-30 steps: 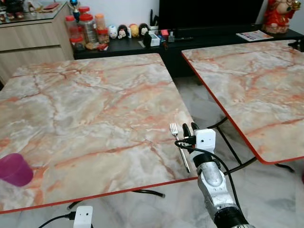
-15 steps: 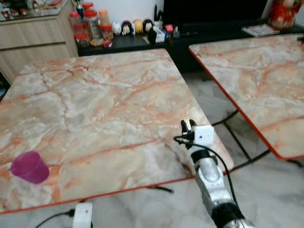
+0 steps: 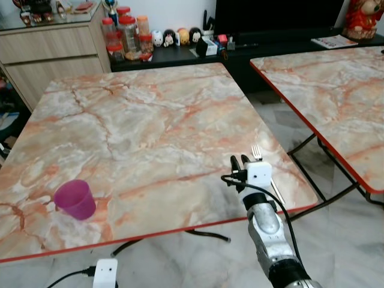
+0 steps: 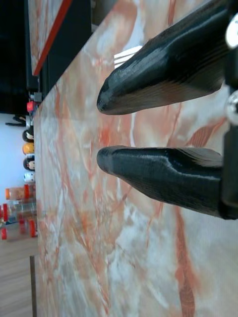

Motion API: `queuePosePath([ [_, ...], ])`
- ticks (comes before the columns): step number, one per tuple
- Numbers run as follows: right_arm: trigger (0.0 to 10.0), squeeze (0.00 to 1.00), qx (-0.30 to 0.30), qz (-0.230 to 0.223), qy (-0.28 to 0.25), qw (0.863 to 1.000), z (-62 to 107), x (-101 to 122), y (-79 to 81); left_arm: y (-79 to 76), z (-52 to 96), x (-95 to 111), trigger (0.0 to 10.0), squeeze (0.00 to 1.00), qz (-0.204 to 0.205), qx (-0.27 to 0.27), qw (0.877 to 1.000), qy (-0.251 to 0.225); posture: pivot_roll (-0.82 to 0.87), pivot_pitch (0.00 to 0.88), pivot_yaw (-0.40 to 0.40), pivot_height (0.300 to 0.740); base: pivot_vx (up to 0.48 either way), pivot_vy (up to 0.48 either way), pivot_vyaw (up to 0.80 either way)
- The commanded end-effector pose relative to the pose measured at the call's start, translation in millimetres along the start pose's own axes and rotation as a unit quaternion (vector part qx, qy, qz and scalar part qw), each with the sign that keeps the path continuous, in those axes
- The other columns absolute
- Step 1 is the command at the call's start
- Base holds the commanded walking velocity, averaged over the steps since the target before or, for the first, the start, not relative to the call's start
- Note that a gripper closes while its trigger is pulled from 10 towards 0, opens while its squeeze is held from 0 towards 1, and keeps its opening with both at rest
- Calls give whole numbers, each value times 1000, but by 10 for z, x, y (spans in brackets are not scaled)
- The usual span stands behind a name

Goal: Setting the table

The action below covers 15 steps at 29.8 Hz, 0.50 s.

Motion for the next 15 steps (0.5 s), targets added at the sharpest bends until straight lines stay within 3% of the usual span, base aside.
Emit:
queuePosePath([
  [1, 10000, 0, -5, -3, 1, 1000, -1, -2, -12, 13, 1, 1, 10000, 0, -4, -1, 1000, 0, 40, 18, 36, 740, 0, 0, 0],
  [3, 10000, 0, -5, -3, 1, 1000, -2, -3, -12, 16, 0, 5, 10000, 0, -7, -1, 1000, -1, 41, 15, 37, 740, 0, 0, 0],
  [15, 10000, 0, -4, -15, -4, 1000, -1, 3, -2, 31, -7, 36, 10000, 0, -11, -2, 1000, -6, 43, 8, 44, 740, 344, 0, 0],
])
Point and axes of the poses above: a point about 5 cm out from each wrist's last joint towards the gripper, its own z axis pointing back from the gripper into the wrist, its own x axis along the axis of the wrist's last joint, y = z × x, the point moved 2 cm from there along -z, pointing out of the wrist towards the gripper, and after that the axes turned 12 degrees about z, right-handed, at the moved point
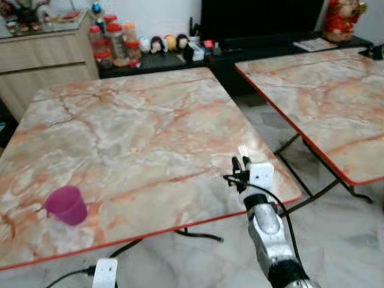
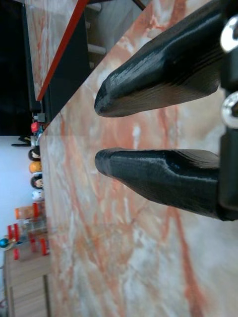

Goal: Setting the table

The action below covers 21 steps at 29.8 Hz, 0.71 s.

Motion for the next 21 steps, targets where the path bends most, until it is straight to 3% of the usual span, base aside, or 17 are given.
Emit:
queuePosePath([
  [1, 10000, 0, 1, 5, -2, 1000, 8, -5, 2, 6, 9, -29, 10000, 0, -5, -2, 1000, 3, 43, 9, 45, 740, 349, 0, 0],
  [6, 10000, 0, 10, 18, -6, 1000, 34, -13, 37, 11, 8, -25, 10000, 0, -3, -1, 1000, 2, 46, 16, 47, 740, 348, 0, 0],
  [12, 10000, 0, 10, 15, -9, 1000, 36, -3, 44, 19, 9, -24, 10000, 0, -1, 1, 1000, 2, 48, 23, 48, 740, 349, 0, 601],
  [15, 10000, 0, -1, -2, -5, 1000, 35, -13, 10, 22, 10, -26, 10000, 0, 1, 1, 1000, 1, 48, 26, 47, 740, 339, 0, 0],
  [21, 10000, 0, -4, 4, -4, 1000, 50, -25, -10, 3, 13, -32, 10000, 0, 3, -2, 1000, 1, 44, 27, 46, 740, 86, 0, 0],
])
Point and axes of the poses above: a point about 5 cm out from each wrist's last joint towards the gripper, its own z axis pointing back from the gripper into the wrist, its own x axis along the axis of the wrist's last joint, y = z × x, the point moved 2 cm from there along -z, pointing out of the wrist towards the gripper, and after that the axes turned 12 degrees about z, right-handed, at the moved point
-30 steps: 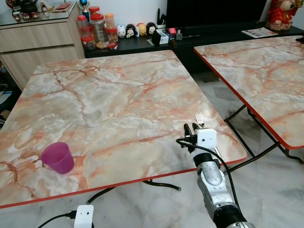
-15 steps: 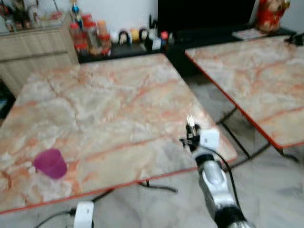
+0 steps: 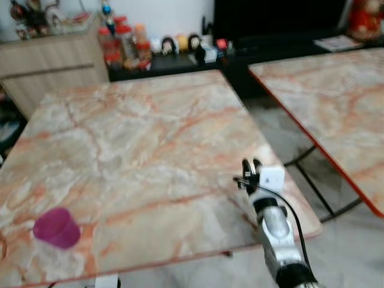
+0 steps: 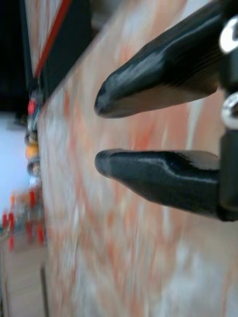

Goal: Setting the table

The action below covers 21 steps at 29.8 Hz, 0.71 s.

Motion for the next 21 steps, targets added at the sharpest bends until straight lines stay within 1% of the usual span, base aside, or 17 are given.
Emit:
queuePosePath([
  [1, 10000, 0, -12, 7, 7, 1000, 39, -47, -106, -34, -1, 10, 10000, 0, 3, -4, 1000, -4, 43, 28, 45, 740, 0, 0, 0],
  [5, 10000, 0, -12, 6, 10, 1000, 87, -71, -116, -38, 0, 6, 10000, 0, 3, -4, 1000, -3, 41, 29, 42, 740, 0, 0, 0],
  [6, 10000, 435, -13, 4, 11, 1000, 103, -79, -119, -38, 0, 5, 10000, 0, 3, -4, 1000, -3, 41, 29, 42, 740, 0, 0, 0],
  [7, 10000, 1000, -14, 3, 13, 1000, 129, -94, -126, -39, 0, 5, 10000, 0, 4, -5, 1000, -3, 39, 29, 42, 740, 0, 0, 0],
  [15, 10000, 1000, -20, 3, 14, 1000, 185, -100, -163, -60, 1, -3, 10000, 0, 4, -8, 1000, -1, 31, 32, 40, 740, 0, 0, 0],
  [21, 10000, 1000, -39, 5, 17, 999, 261, -83, -252, -66, 5, -17, 10000, 0, 4, -10, 1000, 1, 27, 36, 39, 740, 0, 0, 0],
])
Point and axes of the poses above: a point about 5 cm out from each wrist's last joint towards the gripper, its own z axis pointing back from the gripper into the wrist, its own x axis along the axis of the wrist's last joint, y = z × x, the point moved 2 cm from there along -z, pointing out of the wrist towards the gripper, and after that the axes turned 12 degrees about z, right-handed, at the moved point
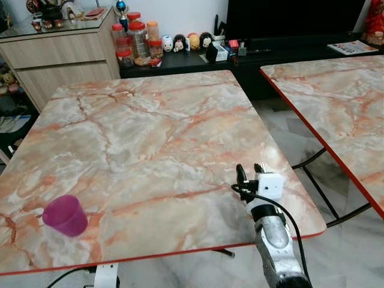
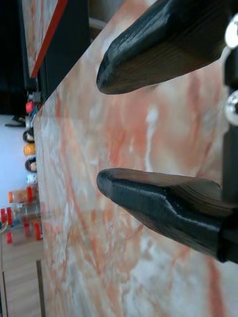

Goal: Setting the table

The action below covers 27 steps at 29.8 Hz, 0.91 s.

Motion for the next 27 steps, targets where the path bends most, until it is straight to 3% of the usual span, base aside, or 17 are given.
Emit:
queuePosePath([
  [1, 10000, 1000, -11, 4, -2, 1000, 0, 51, -66, 22, 15, -61, 10000, 0, 0, 1, 1000, 12, 27, 36, 39, 740, 0, 0, 0],
  [4, 10000, 976, -28, 2, 25, 999, -4, 43, -143, 15, 14, -64, 10000, 0, 0, -3, 1000, 14, 19, 37, 41, 740, 0, 0, 0],
  [5, 10000, 0, -23, -5, 25, 999, -19, 61, -140, 9, 14, -66, 10000, 0, -1, -4, 1000, 15, 12, 37, 42, 740, 0, 0, 0],
  [10, 10000, 0, 1, 4, 24, 1000, -84, 159, -107, -25, 12, -65, 10000, 0, -5, -9, 1000, 15, 9, 33, 43, 740, 0, 0, 0],
  [16, 10000, 0, -1, 56, 90, 994, -147, 87, -181, -22, 12, -67, 10000, 0, -8, -9, 1000, 17, 11, 23, 37, 740, 0, 0, 0],
  [18, 10000, 0, -10, 62, 119, 991, -150, 36, -232, -16, 11, -66, 10000, 0, -8, -9, 1000, 17, 11, 23, 37, 740, 0, 0, 0],
  [27, 10000, 0, -18, 57, 152, 987, -186, 96, -327, -7, 11, -65, 10000, 0, -12, -10, 1000, 18, 9, 8, 37, 740, 0, 0, 0],
])
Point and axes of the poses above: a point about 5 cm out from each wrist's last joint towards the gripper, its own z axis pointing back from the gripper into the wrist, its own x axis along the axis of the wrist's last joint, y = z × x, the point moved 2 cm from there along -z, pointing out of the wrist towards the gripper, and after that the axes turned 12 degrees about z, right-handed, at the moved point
